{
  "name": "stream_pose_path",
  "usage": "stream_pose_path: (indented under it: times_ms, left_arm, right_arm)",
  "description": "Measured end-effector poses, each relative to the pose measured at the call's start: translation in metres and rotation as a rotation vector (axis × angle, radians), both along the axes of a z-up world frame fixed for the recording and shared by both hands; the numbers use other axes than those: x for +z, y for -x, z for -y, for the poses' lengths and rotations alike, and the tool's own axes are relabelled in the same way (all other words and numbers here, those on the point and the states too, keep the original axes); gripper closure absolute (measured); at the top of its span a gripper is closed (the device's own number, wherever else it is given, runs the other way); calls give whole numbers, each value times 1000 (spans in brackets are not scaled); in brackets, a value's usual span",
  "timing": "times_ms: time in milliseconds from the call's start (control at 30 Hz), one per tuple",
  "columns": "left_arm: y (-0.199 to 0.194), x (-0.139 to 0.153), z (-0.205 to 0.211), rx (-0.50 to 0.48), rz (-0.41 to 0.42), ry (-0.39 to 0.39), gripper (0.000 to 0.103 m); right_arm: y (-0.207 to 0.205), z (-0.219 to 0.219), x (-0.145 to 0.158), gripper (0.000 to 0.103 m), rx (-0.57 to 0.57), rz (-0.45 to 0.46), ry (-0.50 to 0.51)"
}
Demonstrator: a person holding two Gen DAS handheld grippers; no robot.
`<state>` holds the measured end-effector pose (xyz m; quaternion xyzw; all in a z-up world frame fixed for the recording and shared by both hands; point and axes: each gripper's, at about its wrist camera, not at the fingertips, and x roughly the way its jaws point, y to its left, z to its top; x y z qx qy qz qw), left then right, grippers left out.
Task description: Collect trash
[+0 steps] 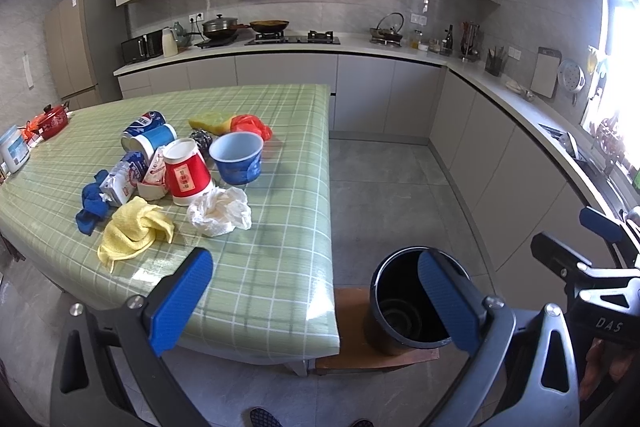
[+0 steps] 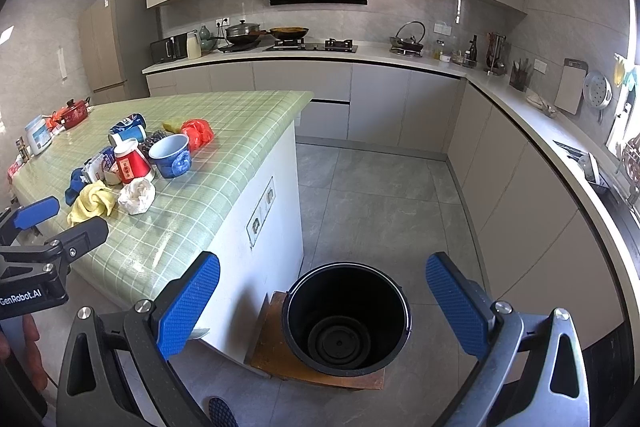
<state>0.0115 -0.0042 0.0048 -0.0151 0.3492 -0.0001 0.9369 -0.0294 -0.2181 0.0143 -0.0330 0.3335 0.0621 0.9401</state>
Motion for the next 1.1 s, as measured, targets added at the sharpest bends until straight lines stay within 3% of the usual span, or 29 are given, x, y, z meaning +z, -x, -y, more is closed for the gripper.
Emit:
stream_pose_path:
  times_ms: [167, 567, 867, 1100]
  left_arm:
    - [-1, 0, -11, 8, 14, 11, 0]
    - [-5, -6, -77, 136, 29, 44, 0]
    - [-23, -35, -130, 211, -31, -21, 4]
    - [-31, -57, -175, 274, -61, -19, 10]
  right_arm:
    - [-8, -10, -3, 0, 15, 0, 11]
    - [-34, -54, -3, 0, 97, -6, 21]
    - [-60, -101, -17, 0, 174, -31, -9]
    - [-78, -142, -30, 0, 217, -59, -16]
